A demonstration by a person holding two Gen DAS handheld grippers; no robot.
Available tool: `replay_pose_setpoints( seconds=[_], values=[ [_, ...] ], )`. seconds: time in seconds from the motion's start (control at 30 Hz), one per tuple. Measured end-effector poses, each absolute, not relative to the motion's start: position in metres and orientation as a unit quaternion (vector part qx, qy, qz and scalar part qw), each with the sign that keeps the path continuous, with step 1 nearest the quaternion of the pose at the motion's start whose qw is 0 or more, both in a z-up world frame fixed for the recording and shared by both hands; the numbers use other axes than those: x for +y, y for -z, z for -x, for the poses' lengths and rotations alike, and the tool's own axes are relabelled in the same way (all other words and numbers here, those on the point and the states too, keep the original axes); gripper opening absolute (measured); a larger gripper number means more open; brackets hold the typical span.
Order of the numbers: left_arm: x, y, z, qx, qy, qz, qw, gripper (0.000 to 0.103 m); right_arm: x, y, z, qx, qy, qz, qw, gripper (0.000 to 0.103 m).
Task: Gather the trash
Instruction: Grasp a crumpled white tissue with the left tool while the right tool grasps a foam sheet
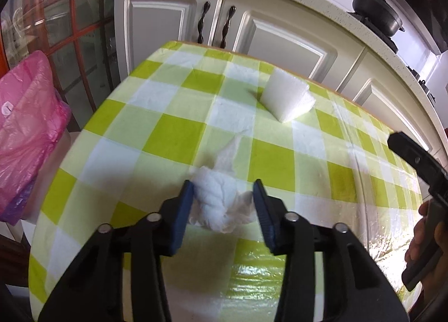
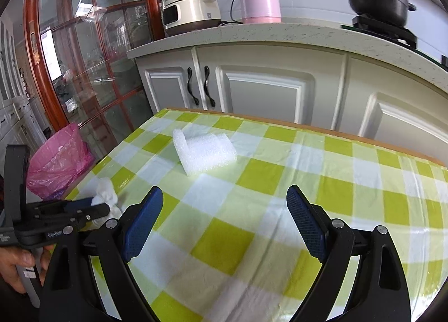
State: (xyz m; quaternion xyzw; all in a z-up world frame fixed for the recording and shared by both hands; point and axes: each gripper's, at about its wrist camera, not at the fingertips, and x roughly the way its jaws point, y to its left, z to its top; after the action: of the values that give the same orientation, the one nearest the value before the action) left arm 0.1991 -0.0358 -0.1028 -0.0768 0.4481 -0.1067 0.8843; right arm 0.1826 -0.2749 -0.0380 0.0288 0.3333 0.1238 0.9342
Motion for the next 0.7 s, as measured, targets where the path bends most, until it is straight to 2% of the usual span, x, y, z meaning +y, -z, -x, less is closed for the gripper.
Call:
replay_pose_setpoints(
  seconds=[0.03, 0.2, 0.7],
  values=[
    [-0.037, 0.105, -0.201, 0.451, 0.110, 0.076, 0.882, 0.028, -0.272, 0.039, -0.188, 0.335, -0.127, -0.026, 0.933, 0.085],
    [-0.037, 0.108, -0.209, 0.454, 0.117, 0.076, 0.880, 0.023, -0.256, 0.043, -0.216, 0.342, -0.145, -0.019, 0.928, 0.085],
    [-0.019, 0.083, -0.224, 0.425, 0.114, 0.081, 0.894, 0.022, -0.207, 0.068, -0.299, 0.378, -0.182, 0.025, 0.907, 0.085]
  ],
)
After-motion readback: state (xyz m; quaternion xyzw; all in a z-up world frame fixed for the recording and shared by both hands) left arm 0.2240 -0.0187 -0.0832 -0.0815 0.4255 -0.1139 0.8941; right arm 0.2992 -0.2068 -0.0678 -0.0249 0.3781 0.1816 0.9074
